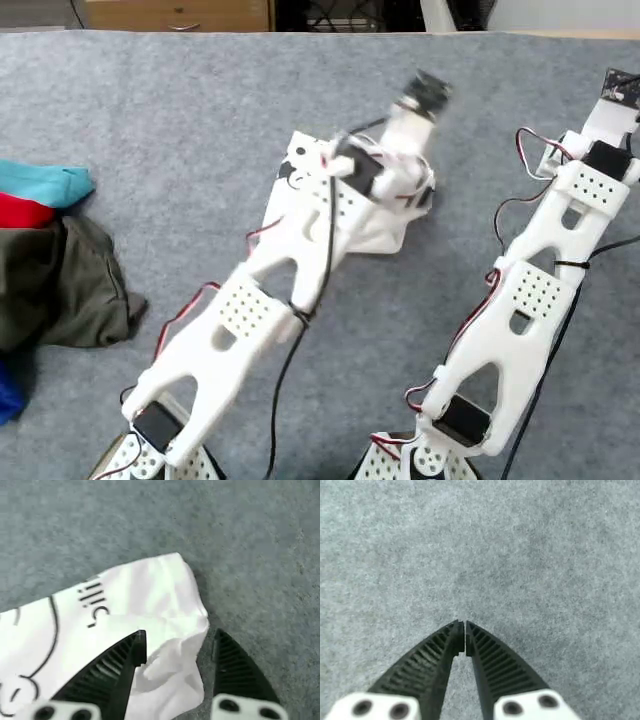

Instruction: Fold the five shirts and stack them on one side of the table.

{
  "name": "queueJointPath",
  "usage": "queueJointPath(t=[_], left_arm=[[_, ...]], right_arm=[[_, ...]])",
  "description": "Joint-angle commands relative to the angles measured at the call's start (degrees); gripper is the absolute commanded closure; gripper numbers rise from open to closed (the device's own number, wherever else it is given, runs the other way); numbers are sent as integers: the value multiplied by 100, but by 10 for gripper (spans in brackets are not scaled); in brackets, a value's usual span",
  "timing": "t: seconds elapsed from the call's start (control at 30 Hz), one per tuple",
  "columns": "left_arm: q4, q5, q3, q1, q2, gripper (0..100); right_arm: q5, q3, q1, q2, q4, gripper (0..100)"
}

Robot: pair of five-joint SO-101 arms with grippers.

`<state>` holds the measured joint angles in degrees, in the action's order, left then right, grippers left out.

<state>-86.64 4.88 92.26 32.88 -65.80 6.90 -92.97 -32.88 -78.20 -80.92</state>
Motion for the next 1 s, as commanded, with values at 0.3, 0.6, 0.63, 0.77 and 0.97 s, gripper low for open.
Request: queueJointPath(t=[0.3,0.6,0.63,0.77,0.97], left_arm=[[-782,0,-136,-2396,765,970],[-1442,-35,-101,-3679,677,971],[-1451,-123,-127,-3820,756,971],[-1451,-334,-1077,-4215,1354,971],[-1407,-457,-4303,-4259,3385,971]], right_arm=[[695,-277,1143,875,-1037,984],[1099,-224,2356,1780,-2048,984],[1099,-154,2365,1930,-2048,984],[1108,927,2453,2826,-2048,984],[1433,3284,2699,4470,-2031,984]])
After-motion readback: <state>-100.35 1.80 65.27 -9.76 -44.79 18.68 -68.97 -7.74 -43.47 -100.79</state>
